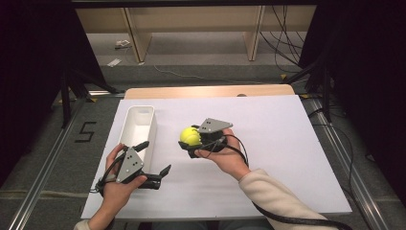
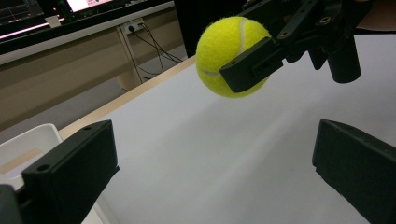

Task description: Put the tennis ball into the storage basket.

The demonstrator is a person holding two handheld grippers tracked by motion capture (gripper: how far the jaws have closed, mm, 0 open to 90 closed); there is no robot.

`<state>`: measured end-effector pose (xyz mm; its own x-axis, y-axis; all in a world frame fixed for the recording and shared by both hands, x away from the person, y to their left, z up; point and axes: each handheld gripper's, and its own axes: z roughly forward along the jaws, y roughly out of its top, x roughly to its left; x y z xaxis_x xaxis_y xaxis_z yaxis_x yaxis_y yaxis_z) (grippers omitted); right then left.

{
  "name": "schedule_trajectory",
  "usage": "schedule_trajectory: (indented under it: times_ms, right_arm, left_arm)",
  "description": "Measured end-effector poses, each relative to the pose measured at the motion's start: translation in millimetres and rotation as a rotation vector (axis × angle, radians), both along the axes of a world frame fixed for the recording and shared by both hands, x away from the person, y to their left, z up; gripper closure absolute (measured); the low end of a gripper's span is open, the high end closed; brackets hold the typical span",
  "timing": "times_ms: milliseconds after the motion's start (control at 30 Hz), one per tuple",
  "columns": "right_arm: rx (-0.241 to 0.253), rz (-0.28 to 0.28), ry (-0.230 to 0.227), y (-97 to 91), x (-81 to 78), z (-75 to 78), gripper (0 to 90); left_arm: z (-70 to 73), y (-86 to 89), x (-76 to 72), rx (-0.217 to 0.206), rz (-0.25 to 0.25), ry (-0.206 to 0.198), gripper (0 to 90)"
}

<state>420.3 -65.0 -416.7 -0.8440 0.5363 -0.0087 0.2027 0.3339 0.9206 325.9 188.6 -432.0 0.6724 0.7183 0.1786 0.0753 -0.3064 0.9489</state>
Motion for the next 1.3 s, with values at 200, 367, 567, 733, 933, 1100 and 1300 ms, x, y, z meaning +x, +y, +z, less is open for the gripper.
schedule_trajectory:
  times_ms: [200, 367, 567, 733, 933, 1100, 1300]
  right_arm:
    - [-0.003, 0.005, 0.003, 2.1, -0.1, -1.1, 26.9]
    - [-0.002, 0.006, 0.0, 3.2, 1.2, -0.9, 26.9]
    - [-0.002, 0.007, 0.003, 4.7, 2.0, -0.3, 26.9]
    - [0.004, 0.01, 0.005, 6.2, 2.1, 0.0, 26.8]
    - [0.005, 0.012, 0.003, 8.2, 2.7, 0.7, 26.8]
    - [0.007, 0.017, 0.002, 10.7, 2.9, 0.7, 26.8]
    - [0.012, 0.018, 0.004, 12.8, 3.4, 1.7, 26.9]
  left_arm:
    - [-0.1, 0.1, 0.1, -0.001, 0.002, 0.0, 0.0]
    - [-0.2, 0.1, 0.2, -0.001, 0.001, 0.001, 0.0]
    - [-0.2, 0.1, 0.2, 0.0, 0.001, 0.001, 0.0]
    - [-0.1, 0.2, 0.1, 0.0, 0.001, 0.001, 0.0]
    - [-0.2, 0.2, 0.2, 0.001, 0.001, 0.001, 0.0]
    - [-0.2, 0.2, 0.1, -0.001, 0.002, 0.001, 0.0]
    - [-0.1, 0.4, 0.0, -0.001, 0.003, -0.001, 0.0]
